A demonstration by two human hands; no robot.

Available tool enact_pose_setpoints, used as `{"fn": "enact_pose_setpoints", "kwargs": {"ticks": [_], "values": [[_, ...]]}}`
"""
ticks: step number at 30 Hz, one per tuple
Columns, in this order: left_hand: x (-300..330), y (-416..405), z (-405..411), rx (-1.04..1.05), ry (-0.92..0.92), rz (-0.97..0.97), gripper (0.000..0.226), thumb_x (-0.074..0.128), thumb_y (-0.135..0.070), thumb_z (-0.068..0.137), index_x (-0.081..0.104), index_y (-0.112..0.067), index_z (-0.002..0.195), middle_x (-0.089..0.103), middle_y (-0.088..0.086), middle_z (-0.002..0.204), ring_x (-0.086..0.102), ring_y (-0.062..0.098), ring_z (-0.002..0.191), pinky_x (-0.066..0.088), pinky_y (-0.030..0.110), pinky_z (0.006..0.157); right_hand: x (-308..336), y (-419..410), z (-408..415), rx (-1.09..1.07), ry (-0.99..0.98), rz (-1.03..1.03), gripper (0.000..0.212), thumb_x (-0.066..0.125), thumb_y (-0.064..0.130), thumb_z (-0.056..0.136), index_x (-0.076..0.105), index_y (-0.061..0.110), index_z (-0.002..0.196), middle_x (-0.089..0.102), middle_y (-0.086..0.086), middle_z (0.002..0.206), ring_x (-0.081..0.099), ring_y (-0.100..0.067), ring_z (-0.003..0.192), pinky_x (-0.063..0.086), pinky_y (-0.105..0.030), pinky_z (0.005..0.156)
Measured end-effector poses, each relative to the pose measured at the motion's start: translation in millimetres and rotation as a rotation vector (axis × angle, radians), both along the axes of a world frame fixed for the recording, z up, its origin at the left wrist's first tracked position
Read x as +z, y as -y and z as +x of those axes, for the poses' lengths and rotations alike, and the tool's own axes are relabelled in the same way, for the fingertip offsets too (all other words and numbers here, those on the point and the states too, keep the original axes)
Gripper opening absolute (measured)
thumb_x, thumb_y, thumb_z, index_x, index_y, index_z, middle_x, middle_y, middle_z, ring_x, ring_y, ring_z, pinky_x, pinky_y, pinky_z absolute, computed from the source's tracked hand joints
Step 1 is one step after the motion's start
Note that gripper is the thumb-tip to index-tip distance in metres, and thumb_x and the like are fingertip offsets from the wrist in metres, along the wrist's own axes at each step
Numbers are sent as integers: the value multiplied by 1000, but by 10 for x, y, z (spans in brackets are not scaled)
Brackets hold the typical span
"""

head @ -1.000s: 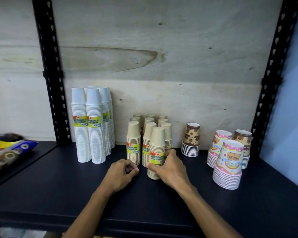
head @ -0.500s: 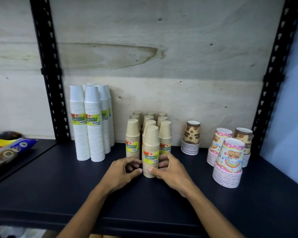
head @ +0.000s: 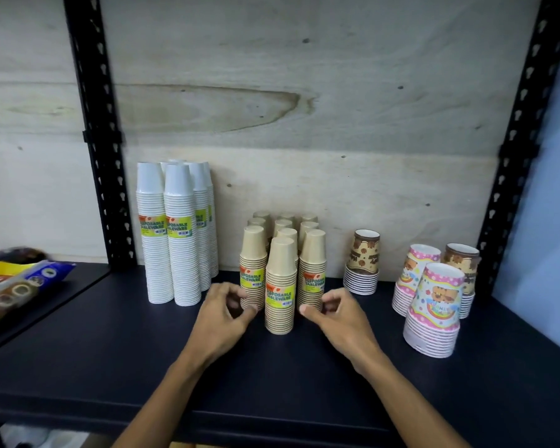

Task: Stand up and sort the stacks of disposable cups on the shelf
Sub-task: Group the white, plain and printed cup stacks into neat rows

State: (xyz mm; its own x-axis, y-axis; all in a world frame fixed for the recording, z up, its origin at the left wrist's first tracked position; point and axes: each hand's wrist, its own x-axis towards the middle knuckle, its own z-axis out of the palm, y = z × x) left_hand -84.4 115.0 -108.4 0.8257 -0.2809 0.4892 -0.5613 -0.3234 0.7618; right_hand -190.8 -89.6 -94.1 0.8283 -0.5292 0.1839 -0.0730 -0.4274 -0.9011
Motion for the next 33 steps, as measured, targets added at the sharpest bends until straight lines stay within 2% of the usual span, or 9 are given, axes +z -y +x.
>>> {"fn": "enact_pose_setpoints", "kwargs": {"ticks": [3,5,7,9,10,13,18,26,33], "values": [[-4,-24,43,-52,-71,-18,51,76,-57,64,50,-26,96,37,-8,124,46,1,114,46,23,84,55,80,-31,11,-4,-149,53,82,50,71,52,27,108,48,7,115,52,-8,100,43,-21,74],[-54,-27,108,-103,-107,52,69,75,-75,55,48,-28,99,21,-17,142,35,1,132,41,32,104,55,139,-3,78,-26,-184,54,81,55,69,53,31,107,51,8,116,54,-7,99,45,-21,73],[-90,-24,151,-137,-116,118,75,76,-80,50,47,-32,99,12,-19,151,24,8,143,33,42,115,24,168,44,139,-45,-175,52,81,58,65,54,34,103,57,9,118,57,-6,102,51,-25,83],[-98,-16,151,-173,-107,153,73,77,-79,49,48,-32,99,17,-14,152,26,9,143,32,41,117,-15,168,86,173,-44,-152,52,81,58,63,56,35,102,59,9,120,58,-4,107,52,-29,94],[-88,-7,137,-186,-86,167,71,76,-78,50,50,-32,98,24,-12,151,32,8,140,33,39,117,-21,159,95,183,-37,-143,52,82,57,64,57,34,104,58,9,122,59,-4,108,52,-27,94],[-70,9,115,-203,-48,191,68,71,-81,52,55,-35,100,36,-16,144,40,4,131,34,33,114,-14,116,94,170,-18,-157,48,80,53,72,58,31,108,54,9,121,58,-2,105,49,-16,82],[-74,33,154,-204,-21,195,58,70,-77,59,61,-37,100,34,-15,146,33,2,136,31,30,112,-14,79,109,139,-4,-194,46,78,53,75,57,29,109,52,9,120,54,0,104,43,-12,77],[-53,31,136,-194,-13,209,63,63,-86,56,63,-43,101,33,-13,148,30,3,138,32,35,115,3,29,116,126,-3,-236,38,75,49,80,58,26,106,50,6,119,54,4,93,43,-4,64],[-9,9,40,-147,-18,202,63,66,-84,55,63,-42,102,34,-12,147,33,9,139,36,40,114,3,6,76,139,-1,-246,35,75,46,82,57,24,102,49,2,123,50,6,92,41,3,65]]}}
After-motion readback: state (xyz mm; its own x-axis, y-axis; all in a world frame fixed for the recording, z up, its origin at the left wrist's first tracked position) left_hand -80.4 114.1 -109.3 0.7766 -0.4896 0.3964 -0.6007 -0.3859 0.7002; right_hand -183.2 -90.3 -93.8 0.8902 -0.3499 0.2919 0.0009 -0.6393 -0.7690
